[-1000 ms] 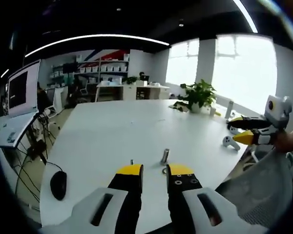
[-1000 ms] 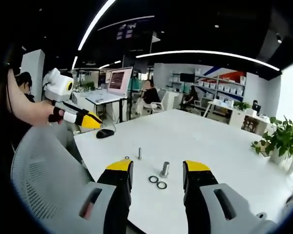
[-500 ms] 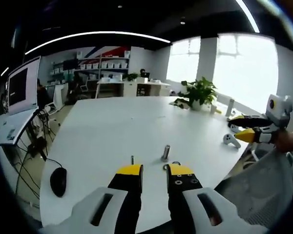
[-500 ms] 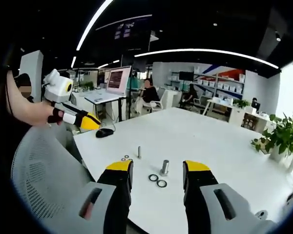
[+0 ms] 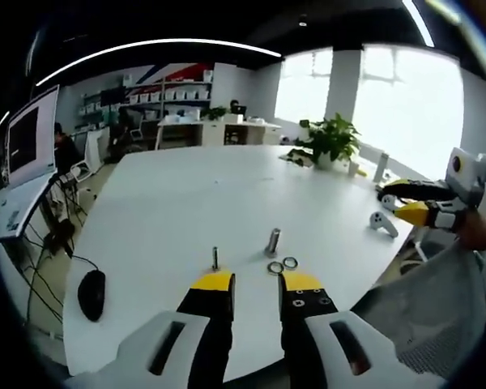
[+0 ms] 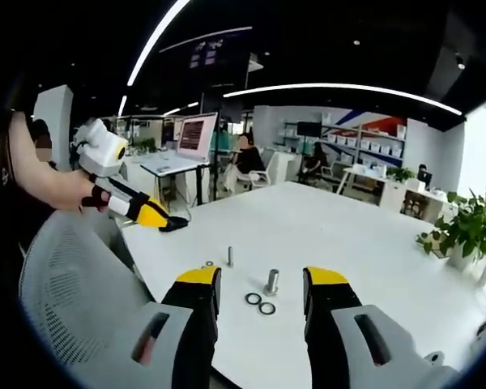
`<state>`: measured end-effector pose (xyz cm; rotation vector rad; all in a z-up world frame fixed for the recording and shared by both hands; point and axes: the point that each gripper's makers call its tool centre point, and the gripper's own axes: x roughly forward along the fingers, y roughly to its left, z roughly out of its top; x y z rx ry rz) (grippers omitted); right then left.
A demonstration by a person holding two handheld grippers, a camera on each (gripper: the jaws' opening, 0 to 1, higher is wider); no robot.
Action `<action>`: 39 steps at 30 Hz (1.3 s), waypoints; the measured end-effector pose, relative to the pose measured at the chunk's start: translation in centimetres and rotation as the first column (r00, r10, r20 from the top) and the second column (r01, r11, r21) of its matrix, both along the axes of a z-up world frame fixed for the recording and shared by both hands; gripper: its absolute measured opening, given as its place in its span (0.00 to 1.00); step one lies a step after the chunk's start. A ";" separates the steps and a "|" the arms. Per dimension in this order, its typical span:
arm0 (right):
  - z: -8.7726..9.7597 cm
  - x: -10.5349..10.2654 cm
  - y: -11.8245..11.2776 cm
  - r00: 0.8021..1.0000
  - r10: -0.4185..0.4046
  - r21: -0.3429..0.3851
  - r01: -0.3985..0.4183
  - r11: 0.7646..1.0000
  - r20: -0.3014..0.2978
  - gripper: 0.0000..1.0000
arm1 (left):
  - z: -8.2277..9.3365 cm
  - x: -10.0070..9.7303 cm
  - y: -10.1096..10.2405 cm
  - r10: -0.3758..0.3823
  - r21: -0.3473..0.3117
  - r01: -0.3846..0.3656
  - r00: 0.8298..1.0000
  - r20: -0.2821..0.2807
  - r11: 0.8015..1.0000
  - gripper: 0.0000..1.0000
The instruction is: Place the washer onto the threaded stud by aligning its center hole with the stud, sliding it down to the base, and recovering from edge contact or off-axis alignment until the washer reaches the visible bottom stop.
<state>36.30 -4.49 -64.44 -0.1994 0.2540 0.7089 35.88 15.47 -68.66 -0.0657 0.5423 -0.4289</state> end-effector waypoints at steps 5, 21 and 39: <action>-0.2 -0.1 0.2 1.000 0.013 -0.009 -0.013 1.000 -0.004 0.43 | -2.9 0.3 0.7 0.057 -0.075 -0.069 0.987 -0.148 0.995 0.23; -0.5 -0.2 0.0 1.000 0.006 -0.035 -0.006 0.999 -0.005 0.42 | -7.8 4.1 2.2 0.050 0.057 -0.036 0.961 -0.271 0.998 0.22; -0.9 -0.2 0.1 1.000 0.017 -0.071 -0.017 0.997 0.001 0.41 | -13.7 6.7 3.3 0.032 0.139 0.032 0.899 -0.436 0.990 0.21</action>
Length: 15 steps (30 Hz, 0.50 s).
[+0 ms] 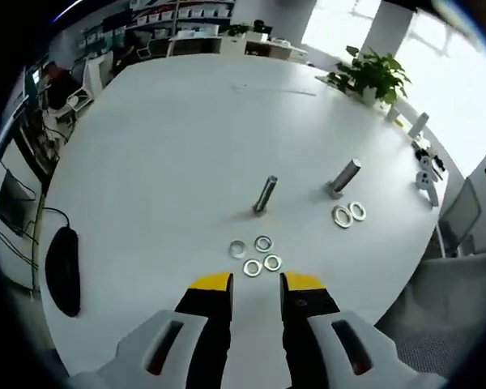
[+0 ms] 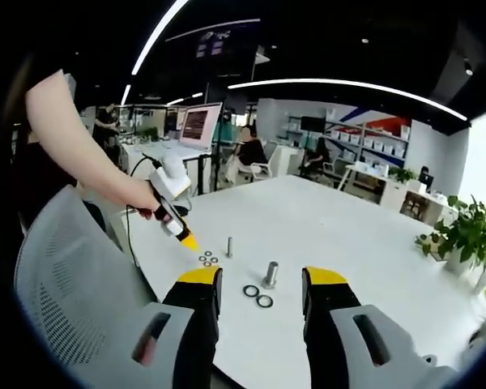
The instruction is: Place the washer onto the threaded stud by aligning its center hole with the stud, sliding it down to the base, and recovering from edge contact or off-axis alignment until the washer reaches the visible bottom stop.
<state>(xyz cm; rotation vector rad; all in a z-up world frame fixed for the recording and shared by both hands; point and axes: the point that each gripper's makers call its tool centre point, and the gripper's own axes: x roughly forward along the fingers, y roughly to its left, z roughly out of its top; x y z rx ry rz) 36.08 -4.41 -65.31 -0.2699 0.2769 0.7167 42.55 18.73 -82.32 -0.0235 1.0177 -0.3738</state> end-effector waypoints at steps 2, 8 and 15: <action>0.1 0.0 0.0 1.000 0.001 -0.005 -0.001 1.000 0.012 0.41 | -0.4 0.5 0.4 -0.006 0.025 0.006 1.000 -0.003 1.000 0.21; 0.1 0.0 0.0 1.000 -0.002 -0.015 0.002 1.000 0.018 0.41 | -1.5 1.7 1.2 -0.046 0.085 0.048 0.999 -0.023 0.995 0.22; 0.0 0.1 -0.2 1.000 -0.009 -0.018 0.009 1.000 0.019 0.41 | -2.7 2.5 1.1 -0.090 0.115 0.097 0.994 -0.066 0.989 0.22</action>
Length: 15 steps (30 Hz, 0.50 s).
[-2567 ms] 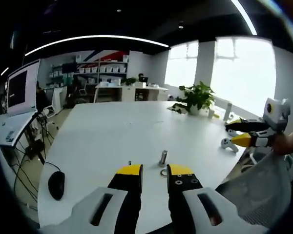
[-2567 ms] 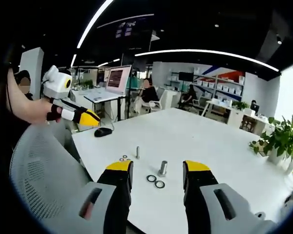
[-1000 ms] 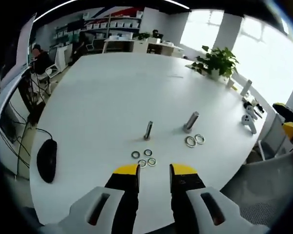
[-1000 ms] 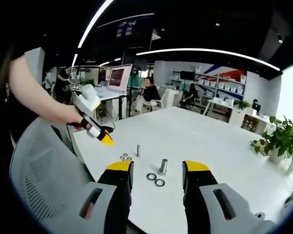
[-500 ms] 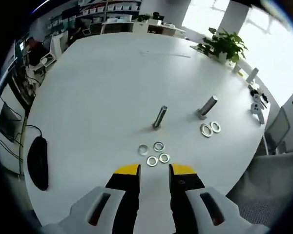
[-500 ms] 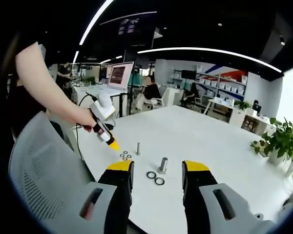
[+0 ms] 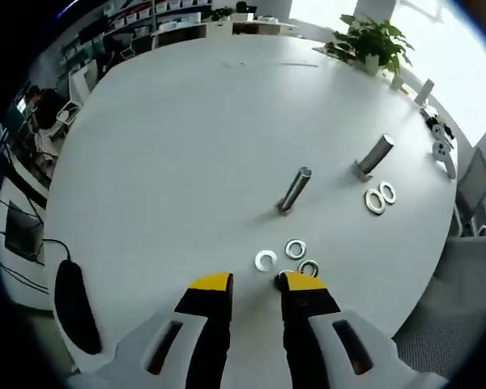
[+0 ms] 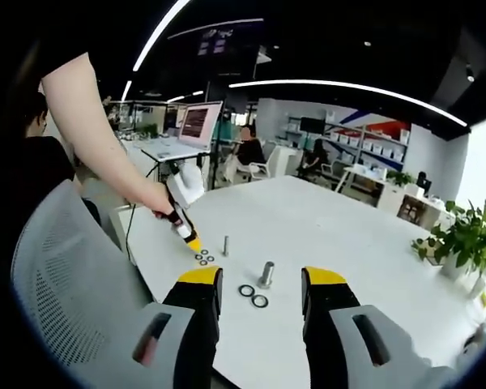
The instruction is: Place the washer onto the threaded stud by aligning its center hole with the stud, sliding it down to the base, and recovering from edge contact or off-axis alignment until the washer reaches the visible bottom stop.
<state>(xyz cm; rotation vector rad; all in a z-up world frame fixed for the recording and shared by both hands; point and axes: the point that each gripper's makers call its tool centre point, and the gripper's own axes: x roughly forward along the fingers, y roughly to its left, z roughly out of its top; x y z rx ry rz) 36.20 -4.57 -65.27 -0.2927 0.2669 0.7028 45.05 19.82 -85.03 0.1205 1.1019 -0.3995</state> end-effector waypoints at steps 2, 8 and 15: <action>-0.1 0.0 0.0 1.000 0.002 -0.005 -0.002 1.000 0.000 0.41 | 0.0 -0.1 -0.4 -0.013 0.007 0.013 1.000 -0.009 1.000 0.22; -0.1 0.0 -0.1 1.000 0.001 -0.007 -0.001 1.000 -0.001 0.41 | -0.3 0.6 -0.7 -0.024 0.020 0.024 1.000 -0.009 1.000 0.21; -0.1 0.1 -0.2 1.000 -0.004 -0.012 0.004 1.000 0.004 0.41 | -0.6 0.6 -0.7 -0.139 0.111 0.139 0.990 -0.007 0.984 0.20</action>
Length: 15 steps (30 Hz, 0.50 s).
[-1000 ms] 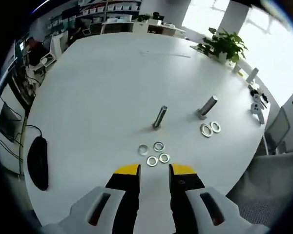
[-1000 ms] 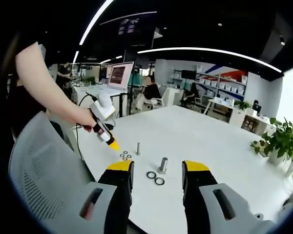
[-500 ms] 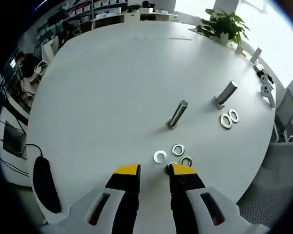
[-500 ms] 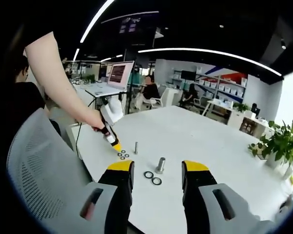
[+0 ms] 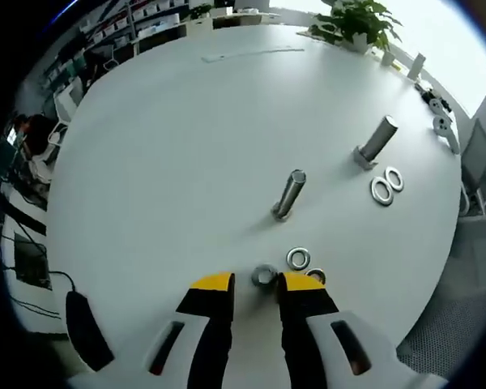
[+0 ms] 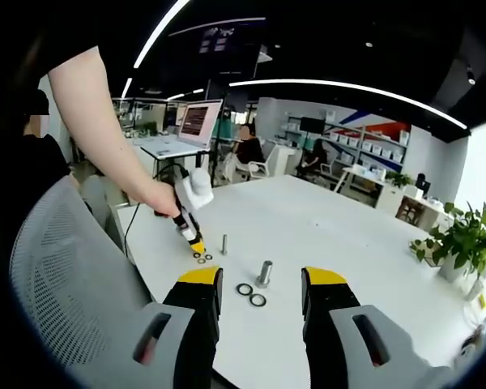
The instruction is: Place the washer onto the threaded stud by aligning its center hole with the stud, sliding it down to the base, and recovering from edge contact or off-axis alignment until the washer reaches the visible bottom stop.
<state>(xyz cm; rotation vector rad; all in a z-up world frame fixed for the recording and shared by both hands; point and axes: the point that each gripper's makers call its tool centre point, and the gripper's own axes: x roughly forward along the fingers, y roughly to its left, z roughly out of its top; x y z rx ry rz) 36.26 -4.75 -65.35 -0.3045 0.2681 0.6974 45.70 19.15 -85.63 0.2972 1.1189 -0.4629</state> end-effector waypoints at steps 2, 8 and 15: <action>0.0 0.0 0.0 1.000 0.000 -0.003 0.000 1.000 0.002 0.41 | -0.1 0.0 0.0 -0.050 0.024 0.049 0.999 0.003 0.998 0.19; 0.1 0.1 -0.1 1.000 -0.007 0.005 0.007 1.000 0.006 0.41 | -0.2 -0.2 -0.5 -0.121 0.045 0.123 0.992 -0.036 0.991 0.15; 0.2 0.1 -0.3 1.000 -0.012 0.003 0.012 1.000 0.009 0.41 | -0.3 0.1 -0.3 -0.115 0.053 0.120 0.989 -0.095 0.991 0.15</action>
